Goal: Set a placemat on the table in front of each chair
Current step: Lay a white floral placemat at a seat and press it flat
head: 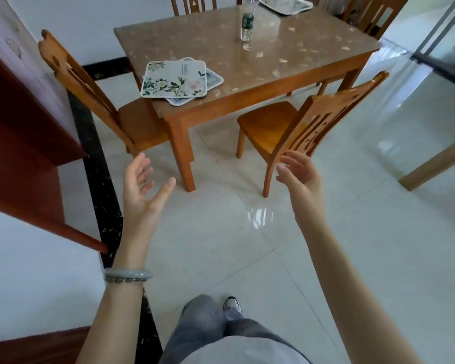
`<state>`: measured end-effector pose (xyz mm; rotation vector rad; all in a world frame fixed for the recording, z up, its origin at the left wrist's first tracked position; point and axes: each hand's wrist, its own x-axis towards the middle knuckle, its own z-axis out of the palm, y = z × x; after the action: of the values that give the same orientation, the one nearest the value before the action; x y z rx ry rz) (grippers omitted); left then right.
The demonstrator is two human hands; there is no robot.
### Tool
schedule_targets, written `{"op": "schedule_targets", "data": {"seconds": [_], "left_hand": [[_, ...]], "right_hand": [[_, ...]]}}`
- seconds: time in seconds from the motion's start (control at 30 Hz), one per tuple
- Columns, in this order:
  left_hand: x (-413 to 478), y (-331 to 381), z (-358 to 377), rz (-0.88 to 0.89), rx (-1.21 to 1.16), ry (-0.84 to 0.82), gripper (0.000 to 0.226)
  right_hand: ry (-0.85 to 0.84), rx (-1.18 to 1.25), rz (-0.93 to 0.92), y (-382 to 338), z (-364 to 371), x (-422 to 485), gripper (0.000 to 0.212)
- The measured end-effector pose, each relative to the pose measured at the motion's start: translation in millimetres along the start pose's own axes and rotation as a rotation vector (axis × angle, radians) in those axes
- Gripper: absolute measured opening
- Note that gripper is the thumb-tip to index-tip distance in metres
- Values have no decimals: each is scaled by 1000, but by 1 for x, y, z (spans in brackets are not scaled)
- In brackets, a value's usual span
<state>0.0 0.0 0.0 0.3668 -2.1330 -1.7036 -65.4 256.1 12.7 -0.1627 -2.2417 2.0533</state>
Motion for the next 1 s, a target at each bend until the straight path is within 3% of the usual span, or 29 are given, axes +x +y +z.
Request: {"op": "schedule_targets", "data": {"seconds": [0.13,0.63,1.0], "left_hand": [[47,-8,6,-45,11,64,69],[277,-39,53,32,-38,-76,72],[388,-58,94,-5,-62,-106,70]], "right_hand": [[-10,-17,18,-2,15,51,33],[99,-12,-9,-7,110,243,26],[127,-7,-52,-2,150,355,26]]}}
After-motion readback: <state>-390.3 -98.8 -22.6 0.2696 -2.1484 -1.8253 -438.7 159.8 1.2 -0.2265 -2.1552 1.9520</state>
